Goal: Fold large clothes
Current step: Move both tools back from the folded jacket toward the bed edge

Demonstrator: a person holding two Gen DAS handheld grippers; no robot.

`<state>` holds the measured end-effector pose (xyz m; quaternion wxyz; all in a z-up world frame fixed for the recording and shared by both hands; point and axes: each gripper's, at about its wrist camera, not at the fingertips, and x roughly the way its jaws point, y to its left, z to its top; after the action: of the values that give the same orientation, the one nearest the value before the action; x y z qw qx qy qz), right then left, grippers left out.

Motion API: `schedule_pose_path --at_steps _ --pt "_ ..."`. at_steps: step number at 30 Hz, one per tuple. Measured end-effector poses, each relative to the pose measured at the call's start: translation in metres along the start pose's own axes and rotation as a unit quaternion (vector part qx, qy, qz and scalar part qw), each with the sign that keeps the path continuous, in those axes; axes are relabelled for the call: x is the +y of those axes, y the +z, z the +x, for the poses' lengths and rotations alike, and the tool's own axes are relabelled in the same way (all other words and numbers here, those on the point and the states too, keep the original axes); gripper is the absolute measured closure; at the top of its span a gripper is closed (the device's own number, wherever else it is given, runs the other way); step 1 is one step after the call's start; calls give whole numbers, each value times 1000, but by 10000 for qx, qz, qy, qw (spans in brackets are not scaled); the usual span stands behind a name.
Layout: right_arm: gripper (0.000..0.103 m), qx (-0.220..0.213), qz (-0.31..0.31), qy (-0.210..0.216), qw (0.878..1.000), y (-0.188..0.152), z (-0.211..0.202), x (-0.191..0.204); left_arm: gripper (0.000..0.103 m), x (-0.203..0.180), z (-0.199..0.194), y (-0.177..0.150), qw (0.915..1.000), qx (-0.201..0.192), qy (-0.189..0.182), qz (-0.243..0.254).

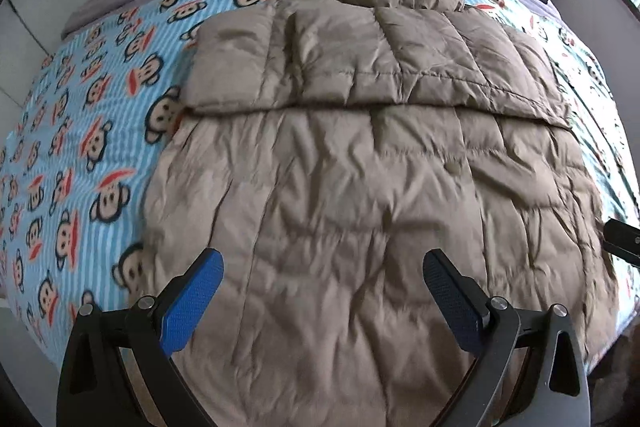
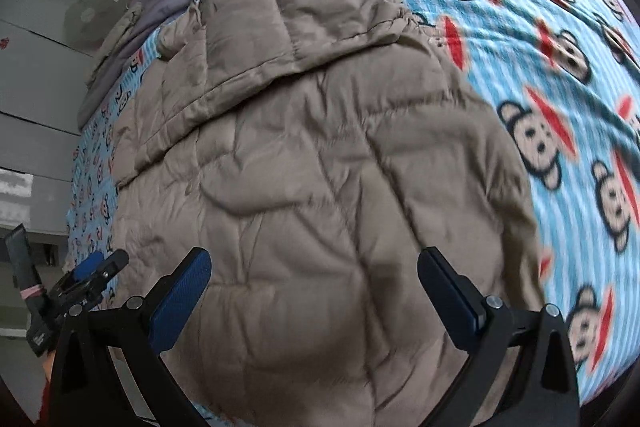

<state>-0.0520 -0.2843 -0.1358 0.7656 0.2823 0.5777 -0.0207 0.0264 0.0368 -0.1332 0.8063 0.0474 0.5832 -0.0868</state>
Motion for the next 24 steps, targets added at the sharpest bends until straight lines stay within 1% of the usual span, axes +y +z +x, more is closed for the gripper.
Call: schedule_pose_path --at_steps 8,12,17,21,24 --pt "0 -241 109 -59 9996 -36 -27 26 3 18 -38 -26 9998 -179 -23 63" --pt "0 -280 118 -103 9995 -56 -40 39 3 27 -49 -41 9998 -128 -130 84" --pt "0 -193 405 -46 9990 -80 -51 38 3 28 -59 -60 9997 27 -46 233" --pt "0 -80 512 -93 9986 -94 -62 33 3 29 -70 -77 9999 59 -65 140" --pt "0 108 649 130 9977 -98 -64 23 3 29 -71 -89 9999 131 16 3"
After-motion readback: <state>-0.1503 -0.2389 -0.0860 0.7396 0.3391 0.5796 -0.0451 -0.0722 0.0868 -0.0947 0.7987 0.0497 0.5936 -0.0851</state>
